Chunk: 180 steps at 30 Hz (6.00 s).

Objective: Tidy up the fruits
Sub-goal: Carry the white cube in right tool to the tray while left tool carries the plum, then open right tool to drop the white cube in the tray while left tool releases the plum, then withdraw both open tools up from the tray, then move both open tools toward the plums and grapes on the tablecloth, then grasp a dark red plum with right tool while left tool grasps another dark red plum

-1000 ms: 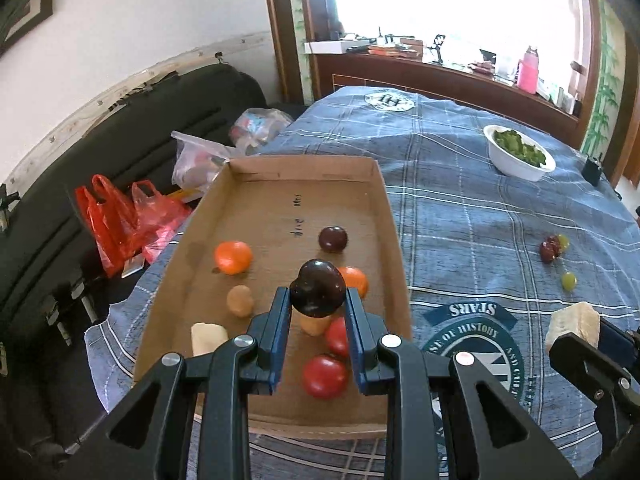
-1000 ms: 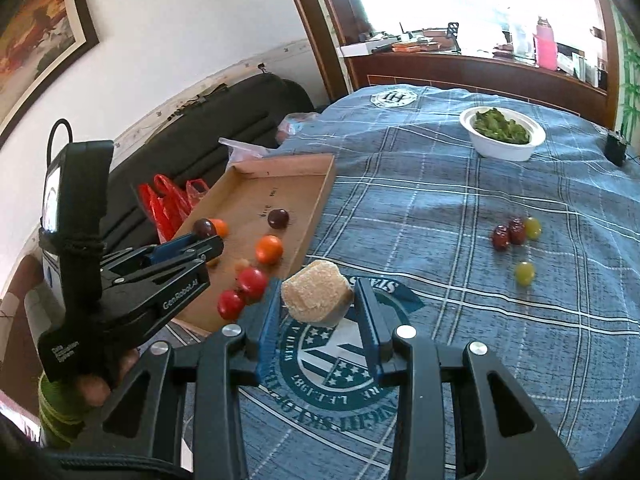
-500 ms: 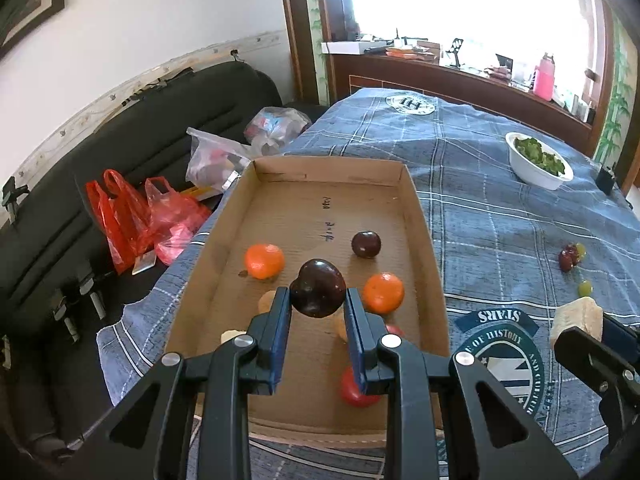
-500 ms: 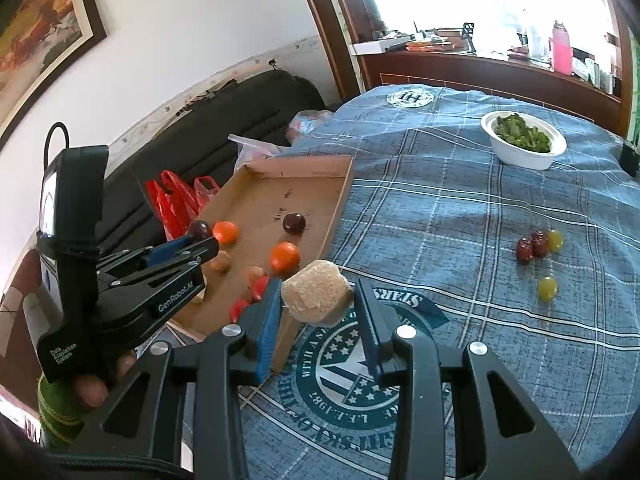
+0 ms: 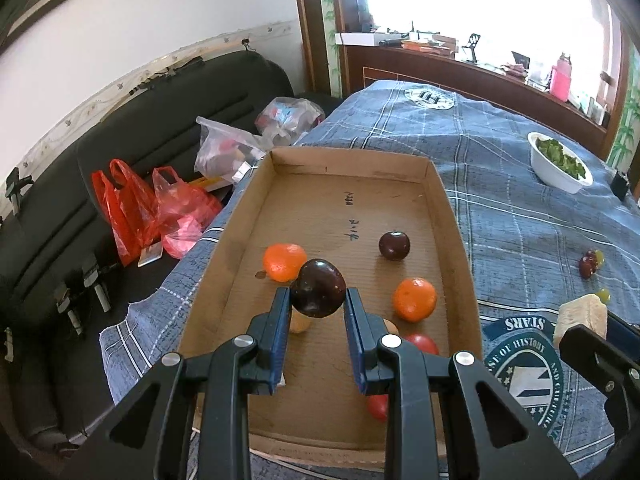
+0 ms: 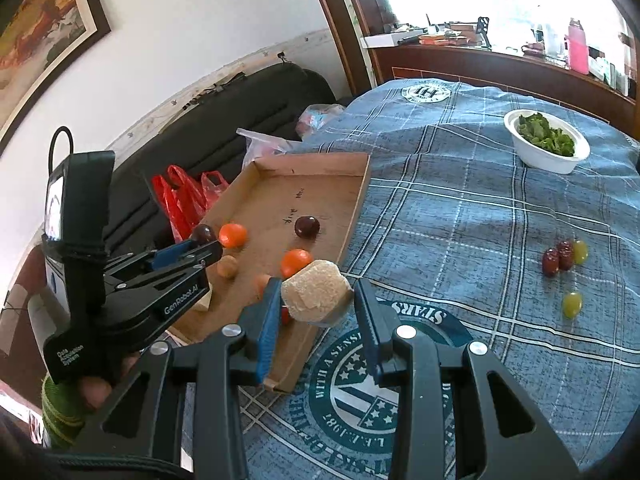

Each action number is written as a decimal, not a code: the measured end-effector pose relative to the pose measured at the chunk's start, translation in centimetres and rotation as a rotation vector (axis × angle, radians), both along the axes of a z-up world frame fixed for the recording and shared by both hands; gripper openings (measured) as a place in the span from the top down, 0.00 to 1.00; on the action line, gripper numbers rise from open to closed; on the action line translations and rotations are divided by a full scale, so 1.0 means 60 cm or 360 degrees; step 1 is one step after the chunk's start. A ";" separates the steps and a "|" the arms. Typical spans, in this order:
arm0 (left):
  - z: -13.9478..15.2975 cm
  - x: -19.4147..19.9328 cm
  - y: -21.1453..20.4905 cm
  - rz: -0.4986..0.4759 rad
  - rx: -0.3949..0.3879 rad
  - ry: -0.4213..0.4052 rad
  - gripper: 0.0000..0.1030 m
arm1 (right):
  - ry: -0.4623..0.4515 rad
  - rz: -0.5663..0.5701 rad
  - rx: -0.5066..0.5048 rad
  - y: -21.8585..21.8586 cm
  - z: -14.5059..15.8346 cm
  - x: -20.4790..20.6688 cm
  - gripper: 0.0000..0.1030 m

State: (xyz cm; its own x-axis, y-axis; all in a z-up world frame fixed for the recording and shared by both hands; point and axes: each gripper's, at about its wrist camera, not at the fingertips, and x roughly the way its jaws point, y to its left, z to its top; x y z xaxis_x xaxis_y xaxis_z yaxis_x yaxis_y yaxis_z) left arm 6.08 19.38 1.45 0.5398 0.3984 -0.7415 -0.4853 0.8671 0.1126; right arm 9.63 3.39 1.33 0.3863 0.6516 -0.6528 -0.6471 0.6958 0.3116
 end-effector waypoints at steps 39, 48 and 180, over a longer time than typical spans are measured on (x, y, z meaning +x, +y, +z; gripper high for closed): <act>-0.046 0.175 0.154 0.0150 -0.0133 0.0208 0.75 | 0.0103 0.0188 -0.0202 0.245 -0.076 0.188 0.62; -0.073 0.182 0.161 0.0141 -0.0157 0.0319 0.73 | 0.0107 0.0216 -0.0336 0.267 -0.102 0.197 0.62; -0.082 0.285 -0.304 -0.0622 -0.0396 0.0224 0.30 | 0.0207 -0.0594 0.0051 -0.315 -0.073 0.201 0.81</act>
